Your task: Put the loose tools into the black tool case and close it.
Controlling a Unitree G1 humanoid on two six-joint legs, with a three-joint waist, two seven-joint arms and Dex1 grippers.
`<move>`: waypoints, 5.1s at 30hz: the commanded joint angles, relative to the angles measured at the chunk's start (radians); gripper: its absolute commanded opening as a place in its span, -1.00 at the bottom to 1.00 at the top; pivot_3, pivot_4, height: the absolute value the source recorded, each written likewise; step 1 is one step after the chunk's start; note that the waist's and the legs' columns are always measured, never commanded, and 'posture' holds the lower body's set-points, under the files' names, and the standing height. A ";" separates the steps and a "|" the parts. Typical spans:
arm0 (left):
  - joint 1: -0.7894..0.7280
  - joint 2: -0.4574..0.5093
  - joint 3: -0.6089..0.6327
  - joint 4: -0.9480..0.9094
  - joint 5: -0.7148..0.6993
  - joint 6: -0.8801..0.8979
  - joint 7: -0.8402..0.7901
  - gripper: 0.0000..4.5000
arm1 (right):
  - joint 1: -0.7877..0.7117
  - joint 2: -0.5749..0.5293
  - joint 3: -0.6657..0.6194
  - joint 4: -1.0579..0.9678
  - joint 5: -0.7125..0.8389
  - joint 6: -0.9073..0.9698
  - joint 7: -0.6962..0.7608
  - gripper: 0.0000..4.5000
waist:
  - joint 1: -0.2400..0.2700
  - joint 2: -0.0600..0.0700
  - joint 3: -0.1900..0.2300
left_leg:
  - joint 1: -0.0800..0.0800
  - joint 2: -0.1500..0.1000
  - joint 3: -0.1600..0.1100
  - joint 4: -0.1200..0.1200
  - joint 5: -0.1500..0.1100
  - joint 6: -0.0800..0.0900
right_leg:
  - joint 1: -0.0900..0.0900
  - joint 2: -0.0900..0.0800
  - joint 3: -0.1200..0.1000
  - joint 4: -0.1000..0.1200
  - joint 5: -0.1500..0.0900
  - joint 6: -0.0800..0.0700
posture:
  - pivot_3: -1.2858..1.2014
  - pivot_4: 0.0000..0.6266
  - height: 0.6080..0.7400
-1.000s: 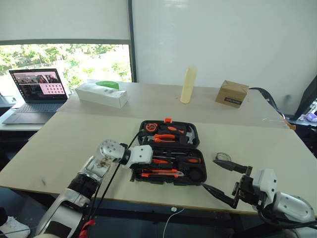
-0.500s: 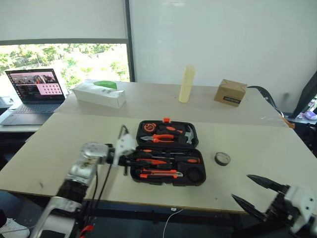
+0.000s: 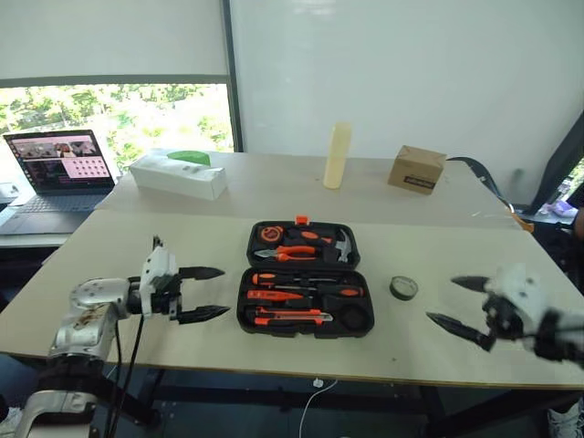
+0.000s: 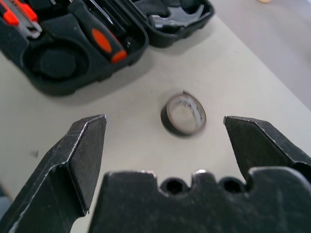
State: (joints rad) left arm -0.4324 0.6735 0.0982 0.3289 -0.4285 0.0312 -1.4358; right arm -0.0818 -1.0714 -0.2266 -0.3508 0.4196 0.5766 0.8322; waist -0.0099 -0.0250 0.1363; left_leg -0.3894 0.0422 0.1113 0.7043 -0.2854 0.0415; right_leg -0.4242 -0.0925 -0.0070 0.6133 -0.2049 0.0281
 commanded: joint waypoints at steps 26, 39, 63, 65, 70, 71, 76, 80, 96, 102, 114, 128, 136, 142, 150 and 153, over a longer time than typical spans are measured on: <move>0.052 -0.030 -0.050 -0.152 -0.031 -0.080 -0.082 1.00 | -0.560 0.128 0.402 0.247 -0.113 -0.046 0.429 -0.99 | 0.009 0.000 0.001 | -0.017 -0.005 0.001 0.002 0.000 0.000 | -0.014 -0.003 -0.004 -0.001 0.001 0.004 | 0.03 -0.52 1.00; 0.063 -0.027 -0.083 -0.176 -0.009 -0.088 -0.084 1.00 | -0.501 0.112 0.609 0.026 -0.200 0.161 0.360 -0.99 | 0.017 0.000 0.001 | -0.018 -0.006 -0.001 0.009 -0.001 0.002 | -0.013 -0.005 -0.005 0.002 0.002 0.005 | 0.03 -0.52 1.00; 0.063 0.053 0.034 -0.060 0.076 0.046 0.255 0.89 | -0.292 0.123 0.144 0.143 -0.092 -0.024 0.302 0.08 | 0.023 0.000 0.000 | -0.017 -0.005 -0.003 0.009 -0.001 0.003 | -0.010 -0.004 -0.007 0.000 0.002 0.005 | 0.03 -0.52 1.00; 0.064 0.043 0.032 -0.054 0.104 0.080 0.330 0.69 | -0.243 0.119 0.172 0.174 -0.180 -0.106 0.240 -0.16 | 0.022 0.000 0.000 | -0.015 -0.006 -0.002 0.009 -0.001 0.002 | -0.008 -0.004 -0.006 0.000 0.002 0.005 | 0.03 -0.52 1.00; 0.068 -0.009 -0.011 -0.103 0.145 0.168 0.449 -0.21 | -0.222 0.210 0.255 0.255 -0.324 -0.234 0.079 -0.97 | 0.015 0.000 0.000 | -0.015 -0.006 0.000 0.009 0.000 0.001 | -0.009 -0.004 -0.005 0.002 0.002 0.005 | 0.03 -0.52 1.00; 0.067 -0.014 -0.024 -0.108 0.158 0.184 0.466 -0.37 | -0.225 0.227 0.269 0.272 -0.341 -0.255 0.065 -1.00 | 0.014 0.000 0.000 | -0.015 -0.006 0.000 0.009 0.000 0.001 | -0.010 -0.004 -0.005 0.002 0.002 0.005 | 0.03 -0.52 1.00; 0.054 -0.053 -0.095 -0.140 0.192 0.246 0.502 -0.85 | -0.265 0.308 0.332 0.318 -0.383 -0.298 0.035 -1.00 | 0.010 0.000 0.000 | -0.015 -0.006 0.002 0.008 0.000 -0.001 | -0.010 -0.003 -0.005 0.002 0.002 0.005 | 0.03 -0.52 1.00; 0.048 -0.095 -0.152 -0.190 0.203 0.264 0.501 -0.85 | -0.266 0.336 0.378 0.265 -0.384 -0.254 0.053 -1.00 | 0.012 0.000 0.001 | -0.015 -0.006 0.001 0.009 0.000 0.000 | -0.010 -0.003 -0.005 0.002 0.002 0.005 | 0.03 -0.52 1.00; 0.113 -0.039 -0.097 -0.275 0.191 0.313 0.505 -0.85 | -0.186 0.246 0.347 0.130 -0.430 -0.181 0.058 -1.00 | 0.014 0.000 0.001 | -0.016 -0.006 -0.001 0.008 0.000 0.001 | -0.011 -0.003 -0.005 0.001 0.002 0.005 | 0.03 -0.52 1.00; 0.031 0.028 -0.031 -0.236 0.121 0.469 0.474 -0.55 | -0.242 0.219 0.233 0.067 -0.232 -0.005 0.143 -0.74 | 0.016 -0.001 0.001 | -0.015 -0.006 -0.002 0.008 0.000 0.001 | -0.010 -0.003 -0.005 0.002 0.002 0.005 | 0.03 -0.52 1.00; -0.356 0.028 -0.145 0.008 0.122 0.949 0.529 1.00 | -0.705 0.323 0.283 0.371 -0.130 0.540 -0.001 0.99 | 0.012 -0.001 0.002 | -0.017 -0.006 -0.001 0.009 0.001 -0.001 | -0.012 -0.002 -0.005 0.006 0.003 0.004 | 0.03 -0.52 1.00; -0.666 -0.221 -0.122 0.483 0.234 0.805 0.764 1.00 | -0.983 0.523 0.409 0.915 -0.272 0.508 -0.142 0.99 | -0.009 -0.001 0.002 | -0.025 -0.008 0.002 0.007 0.006 -0.009 | -0.018 -0.003 -0.006 0.009 0.002 0.005 | 0.03 -0.52 1.00; -0.658 -0.217 -0.126 0.492 0.254 0.828 0.749 0.67 | -0.989 0.543 0.395 0.968 -0.278 0.513 -0.145 0.22 | -0.011 -0.001 0.002 | -0.024 -0.008 0.001 0.008 0.006 -0.010 | -0.018 -0.003 -0.006 0.011 0.002 0.005 | 0.03 -0.52 1.00; -0.648 -0.206 -0.148 0.485 0.262 0.881 0.709 -0.33 | -1.008 0.563 0.381 1.024 -0.268 0.545 -0.138 -0.72 | -0.012 -0.001 0.002 | -0.022 -0.008 0.001 0.008 0.007 -0.010 | -0.016 -0.003 -0.006 0.011 0.002 0.005 | 0.03 -0.52 1.00; -0.616 -0.200 -0.058 0.428 0.206 0.866 0.702 -0.98 | -0.969 0.557 0.303 0.912 -0.205 0.450 -0.087 -1.00 | -0.015 -0.001 0.002 | -0.020 -0.008 0.000 0.008 0.006 -0.010 | -0.015 -0.003 -0.004 0.013 0.002 0.005 | 0.03 -0.52 1.00; -0.536 -0.183 -0.024 0.309 0.171 0.805 0.656 -0.98 | -0.845 0.530 0.262 0.698 -0.172 0.262 -0.028 -1.00 | -0.014 -0.001 0.002 | -0.021 -0.008 -0.002 0.007 0.006 -0.010 | -0.016 -0.003 -0.005 0.013 0.002 0.005 | 0.03 -0.52 1.00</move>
State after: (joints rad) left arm -0.9892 0.4617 0.0479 0.7084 -0.2479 0.8967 -0.7650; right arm -0.9312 -0.5183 0.0865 0.4860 0.2154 0.9731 0.7560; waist -0.0243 -0.0259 0.1382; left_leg -0.4110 0.0344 0.1083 0.7106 -0.2788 0.0309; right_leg -0.4417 -0.0956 -0.0108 0.6258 -0.2034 0.0334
